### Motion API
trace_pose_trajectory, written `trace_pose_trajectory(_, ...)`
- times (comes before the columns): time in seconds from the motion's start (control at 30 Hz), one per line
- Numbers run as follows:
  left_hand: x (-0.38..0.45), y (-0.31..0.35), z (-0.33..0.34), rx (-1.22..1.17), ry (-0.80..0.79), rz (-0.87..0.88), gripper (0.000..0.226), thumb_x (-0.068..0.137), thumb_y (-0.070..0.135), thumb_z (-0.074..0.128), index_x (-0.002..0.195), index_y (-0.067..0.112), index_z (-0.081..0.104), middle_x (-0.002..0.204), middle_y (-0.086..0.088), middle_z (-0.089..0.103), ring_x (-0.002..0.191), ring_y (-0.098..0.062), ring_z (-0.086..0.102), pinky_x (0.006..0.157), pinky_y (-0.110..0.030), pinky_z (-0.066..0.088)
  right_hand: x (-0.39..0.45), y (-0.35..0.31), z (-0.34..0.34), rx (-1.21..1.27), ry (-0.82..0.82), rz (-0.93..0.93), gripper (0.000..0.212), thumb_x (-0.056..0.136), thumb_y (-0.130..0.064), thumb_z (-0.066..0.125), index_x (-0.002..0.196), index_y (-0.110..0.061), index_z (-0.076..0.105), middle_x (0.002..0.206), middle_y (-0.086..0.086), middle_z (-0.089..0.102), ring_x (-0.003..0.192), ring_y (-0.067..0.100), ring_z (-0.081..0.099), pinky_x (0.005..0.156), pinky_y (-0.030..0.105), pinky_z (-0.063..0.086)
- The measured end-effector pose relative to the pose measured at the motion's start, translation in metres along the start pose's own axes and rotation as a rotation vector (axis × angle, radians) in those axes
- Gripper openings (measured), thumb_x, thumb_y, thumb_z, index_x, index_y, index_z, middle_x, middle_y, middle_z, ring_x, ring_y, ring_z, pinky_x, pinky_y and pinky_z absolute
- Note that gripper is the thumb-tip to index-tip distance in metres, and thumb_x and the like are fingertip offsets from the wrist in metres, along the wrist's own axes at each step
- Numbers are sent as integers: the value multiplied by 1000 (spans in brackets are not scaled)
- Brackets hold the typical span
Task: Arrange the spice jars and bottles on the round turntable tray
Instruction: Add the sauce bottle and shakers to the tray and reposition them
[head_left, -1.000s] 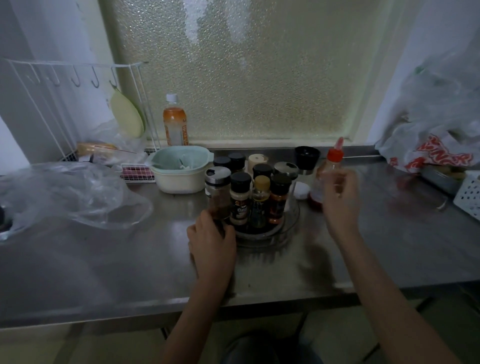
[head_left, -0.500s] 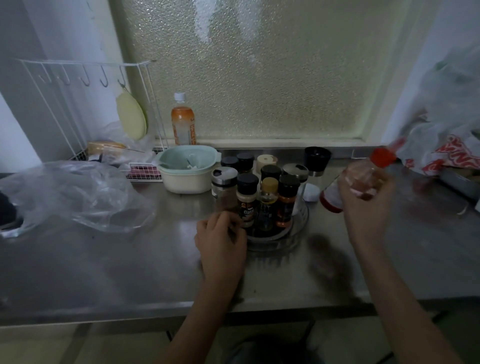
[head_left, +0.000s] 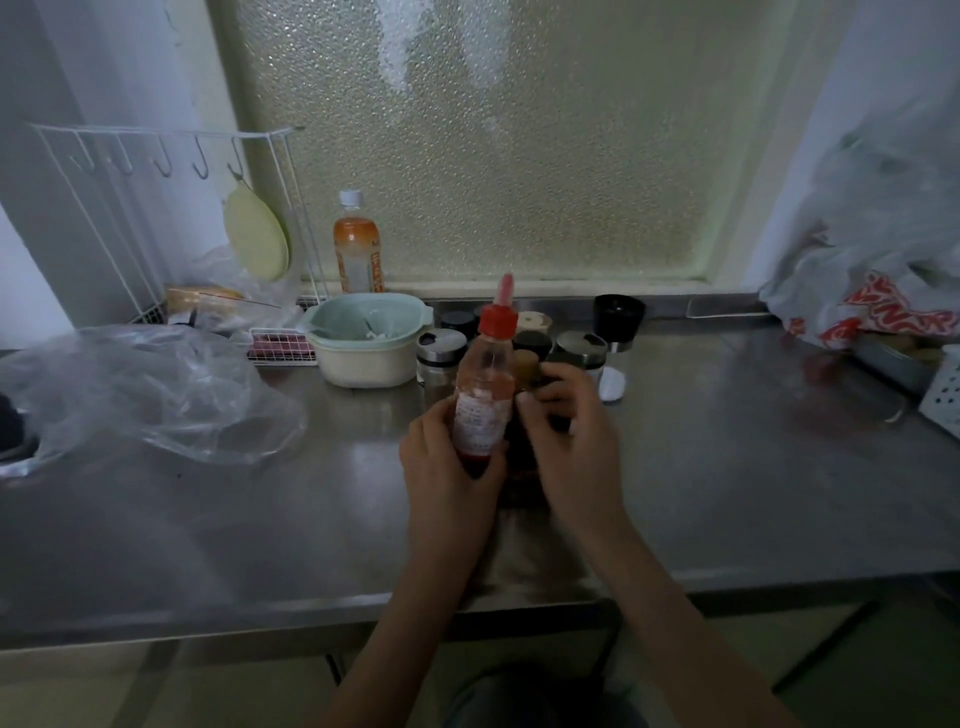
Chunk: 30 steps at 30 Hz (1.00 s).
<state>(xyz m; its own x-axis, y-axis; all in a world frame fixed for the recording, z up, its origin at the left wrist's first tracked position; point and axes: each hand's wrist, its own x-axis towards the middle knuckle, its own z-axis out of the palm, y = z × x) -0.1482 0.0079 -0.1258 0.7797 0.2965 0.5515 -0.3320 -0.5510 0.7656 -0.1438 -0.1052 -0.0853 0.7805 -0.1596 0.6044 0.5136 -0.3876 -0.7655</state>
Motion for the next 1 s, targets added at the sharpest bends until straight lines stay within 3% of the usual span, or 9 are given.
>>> trace_pose_trajectory(0.13, 3, 0, 0, 94, 39, -23, 51, 78, 11, 70, 123, 9, 48, 118, -12, 55, 108, -21, 47, 85, -25, 36, 42, 30, -39, -28, 355, 66, 22, 89, -24, 56, 110, -19, 49, 97, 1, 58, 79, 0, 54, 63, 7, 43)
trace_pose_trajectory(0.2, 3, -1, 0, 132, 40, -50, 47, 79, 9, 68, 122, 7, 49, 117, -13, 56, 107, -25, 51, 89, -32, 41, 71, 50, -56, -98, 417, 157, 31, 88, -16, 55, 116, -10, 47, 107, 11, 59, 83, 12, 55, 64, 6, 41)
trace_pose_trajectory(0.3, 1, 0, 0, 192, 60, -104, 41, 81, 12, 66, 118, 8, 50, 113, -11, 58, 107, -27, 53, 98, -47, 40, 107, 82, -64, -216, 207, 350, 57, 84, -18, 62, 133, -8, 36, 133, 14, 49, 113, 24, 52, 91, 28, 45)
trace_pose_trajectory(0.37, 1, 1, 1, 191, 70, -112, 44, 79, 10, 67, 119, 5, 48, 114, -14, 55, 109, -29, 49, 95, -40, 39, 122, 99, -58, -211, 51, 432, 73, 81, -25, 69, 139, -6, 29, 143, 15, 41, 127, 28, 44, 104, 42, 39)
trace_pose_trajectory(0.47, 3, 2, 2, 127, 85, -113, 53, 73, 2, 70, 120, 1, 46, 116, -19, 49, 110, -27, 42, 88, -28, 33, 132, 113, -40, -224, -37, 470, 53, 85, -27, 61, 128, -5, 41, 129, 18, 55, 117, 33, 54, 86, 37, 43)
trace_pose_trajectory(0.6, 2, 1, 1, 101, 100, -73, 47, 70, -1, 70, 111, 4, 47, 109, -14, 50, 99, -11, 37, 82, -27, 33, 129, 123, -26, -206, 80, 428, 35, 89, -19, 56, 118, -1, 50, 118, 26, 61, 108, 41, 57, 79, 37, 40)
trace_pose_trajectory(0.77, 2, 4, 0, 45, 127, -52, 43, 67, -6, 69, 103, 6, 49, 100, -1, 43, 90, -13, 43, 78, -34, 41, 107, 112, -34, -256, 169, 331, 34, 81, -18, 65, 111, -5, 57, 111, 22, 66, 102, 37, 61, 72, 27, 35)
trace_pose_trajectory(0.87, 2, 5, -2, 74, 89, -47, 34, 68, -7, 68, 95, 5, 52, 98, -10, 51, 83, -22, 50, 73, -38, 42, 87, 88, -52, -236, 190, 210, 49, 72, -27, 77, 113, -9, 57, 110, 12, 67, 98, 22, 61, 74, 25, 39)
trace_pose_trajectory(1.0, 3, 6, -4, 112, 24, -9, 20, 72, -6, 63, 86, 6, 56, 89, -12, 58, 75, -20, 50, 71, -37, 42, 37, 55, -82, -297, 245, 117, 52, 69, -33, 80, 114, -20, 56, 106, -5, 62, 97, 7, 54, 78, 22, 40)
